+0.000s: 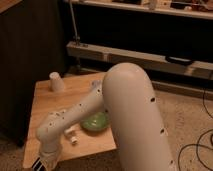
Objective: Push the eraser across the table
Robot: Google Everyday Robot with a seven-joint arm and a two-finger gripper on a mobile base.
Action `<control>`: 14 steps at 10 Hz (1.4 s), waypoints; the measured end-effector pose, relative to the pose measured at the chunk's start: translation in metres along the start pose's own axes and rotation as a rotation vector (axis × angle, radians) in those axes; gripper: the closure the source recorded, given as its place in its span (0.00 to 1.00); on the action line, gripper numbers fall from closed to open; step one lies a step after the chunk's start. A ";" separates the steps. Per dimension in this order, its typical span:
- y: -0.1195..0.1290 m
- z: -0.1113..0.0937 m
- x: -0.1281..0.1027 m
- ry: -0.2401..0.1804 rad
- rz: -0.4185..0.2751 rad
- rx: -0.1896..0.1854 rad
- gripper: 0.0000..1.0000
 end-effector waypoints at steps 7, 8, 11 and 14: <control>0.002 -0.002 -0.027 -0.034 0.033 -0.038 1.00; 0.000 -0.002 -0.030 -0.041 0.049 -0.028 1.00; -0.016 -0.003 -0.036 -0.067 0.098 0.004 1.00; -0.030 -0.012 -0.047 -0.128 0.110 0.013 1.00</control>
